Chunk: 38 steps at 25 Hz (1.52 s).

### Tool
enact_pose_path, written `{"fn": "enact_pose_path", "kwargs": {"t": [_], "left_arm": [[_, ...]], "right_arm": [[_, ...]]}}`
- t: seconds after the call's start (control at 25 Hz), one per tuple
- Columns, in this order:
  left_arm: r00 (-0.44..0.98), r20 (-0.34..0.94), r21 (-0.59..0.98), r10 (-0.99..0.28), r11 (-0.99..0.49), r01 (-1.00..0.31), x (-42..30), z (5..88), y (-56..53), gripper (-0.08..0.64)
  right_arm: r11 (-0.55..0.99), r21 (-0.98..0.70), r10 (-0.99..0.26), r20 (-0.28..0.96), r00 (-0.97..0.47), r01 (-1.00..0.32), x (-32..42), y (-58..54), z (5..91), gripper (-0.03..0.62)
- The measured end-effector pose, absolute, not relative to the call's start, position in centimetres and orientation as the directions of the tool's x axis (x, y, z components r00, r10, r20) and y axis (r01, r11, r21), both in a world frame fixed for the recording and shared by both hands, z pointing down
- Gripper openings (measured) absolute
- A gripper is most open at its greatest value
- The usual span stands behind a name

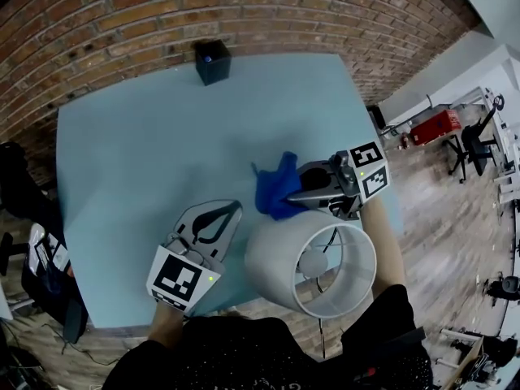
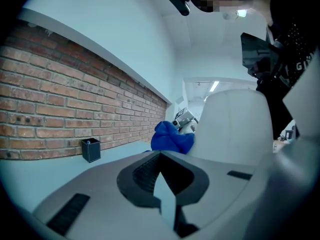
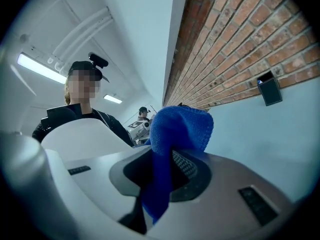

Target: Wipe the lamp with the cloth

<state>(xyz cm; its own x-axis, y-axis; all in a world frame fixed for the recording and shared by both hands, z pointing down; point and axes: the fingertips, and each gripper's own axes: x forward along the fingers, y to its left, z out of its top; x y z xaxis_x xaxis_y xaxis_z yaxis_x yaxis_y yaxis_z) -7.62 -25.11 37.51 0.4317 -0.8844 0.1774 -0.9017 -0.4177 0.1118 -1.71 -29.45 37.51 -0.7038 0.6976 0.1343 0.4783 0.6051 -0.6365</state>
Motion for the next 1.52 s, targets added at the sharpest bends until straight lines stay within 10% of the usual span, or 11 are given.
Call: {"fn": "enact_pose_path", "kwargs": {"t": [0.84,1.52], "left_arm": [[0.566,0.109,0.105,-0.817,-0.557,-0.824,-10.4,29.8,-19.2,0.009],[0.827,0.043,0.180,-0.560,-0.810,-0.558,-13.3,30.9,-12.5,0.008]], "right_arm": [[0.938,-0.317,-0.058,0.250,-0.967,-0.138,2.4,-27.7,17.1,0.074],[0.529,-0.018,-0.759,0.436,-0.483,-0.848,-4.9,-20.7,21.3,0.074]]}}
